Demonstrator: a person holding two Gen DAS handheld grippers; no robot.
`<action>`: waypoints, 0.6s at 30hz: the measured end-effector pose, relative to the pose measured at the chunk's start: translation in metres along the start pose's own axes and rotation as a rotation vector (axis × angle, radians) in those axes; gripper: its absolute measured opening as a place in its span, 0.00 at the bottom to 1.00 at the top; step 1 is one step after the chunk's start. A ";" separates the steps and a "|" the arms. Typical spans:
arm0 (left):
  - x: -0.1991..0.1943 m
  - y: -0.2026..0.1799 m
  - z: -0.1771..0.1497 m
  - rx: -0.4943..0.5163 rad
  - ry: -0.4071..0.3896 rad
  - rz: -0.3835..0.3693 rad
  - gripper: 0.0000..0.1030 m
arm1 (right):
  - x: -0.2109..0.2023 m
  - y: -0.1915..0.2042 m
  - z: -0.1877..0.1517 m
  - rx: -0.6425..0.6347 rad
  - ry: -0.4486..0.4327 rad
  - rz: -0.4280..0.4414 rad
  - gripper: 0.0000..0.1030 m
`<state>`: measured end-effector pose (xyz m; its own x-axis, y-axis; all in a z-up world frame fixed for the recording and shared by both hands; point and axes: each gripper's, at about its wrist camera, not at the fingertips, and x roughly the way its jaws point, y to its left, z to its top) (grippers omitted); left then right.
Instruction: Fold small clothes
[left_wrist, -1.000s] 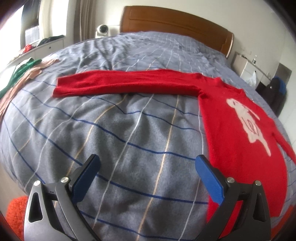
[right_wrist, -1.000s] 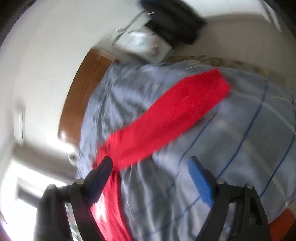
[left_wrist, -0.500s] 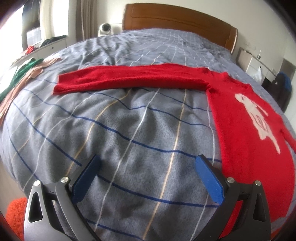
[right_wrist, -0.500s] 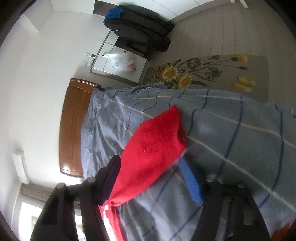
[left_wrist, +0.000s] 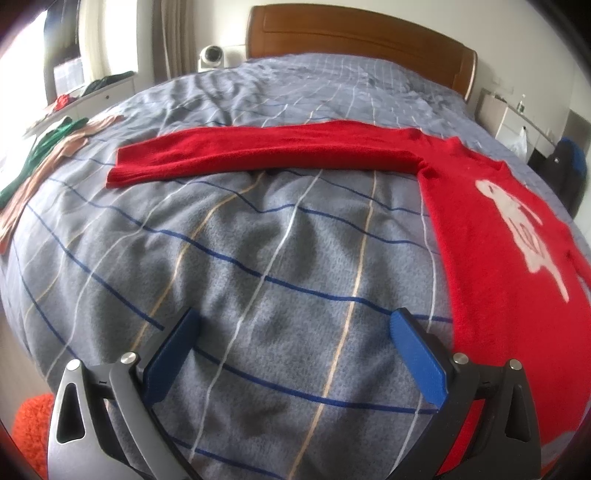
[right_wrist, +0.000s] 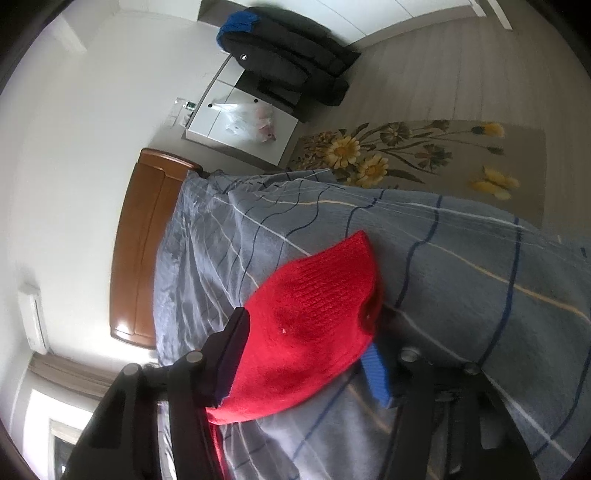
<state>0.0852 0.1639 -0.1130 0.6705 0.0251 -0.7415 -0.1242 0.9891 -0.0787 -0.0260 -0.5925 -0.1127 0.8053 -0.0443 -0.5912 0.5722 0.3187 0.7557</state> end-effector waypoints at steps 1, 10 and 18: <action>0.000 0.000 0.000 0.002 0.000 0.003 1.00 | 0.002 0.002 0.000 -0.015 0.004 -0.028 0.43; 0.002 -0.001 0.000 -0.006 0.004 0.005 1.00 | 0.001 0.083 -0.002 -0.183 -0.024 0.012 0.04; 0.004 0.002 0.000 -0.016 0.011 -0.009 1.00 | 0.041 0.284 -0.102 -0.572 0.160 0.268 0.04</action>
<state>0.0880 0.1664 -0.1158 0.6634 0.0149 -0.7481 -0.1305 0.9868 -0.0961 0.1543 -0.4075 0.0493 0.8502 0.2341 -0.4715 0.1466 0.7549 0.6392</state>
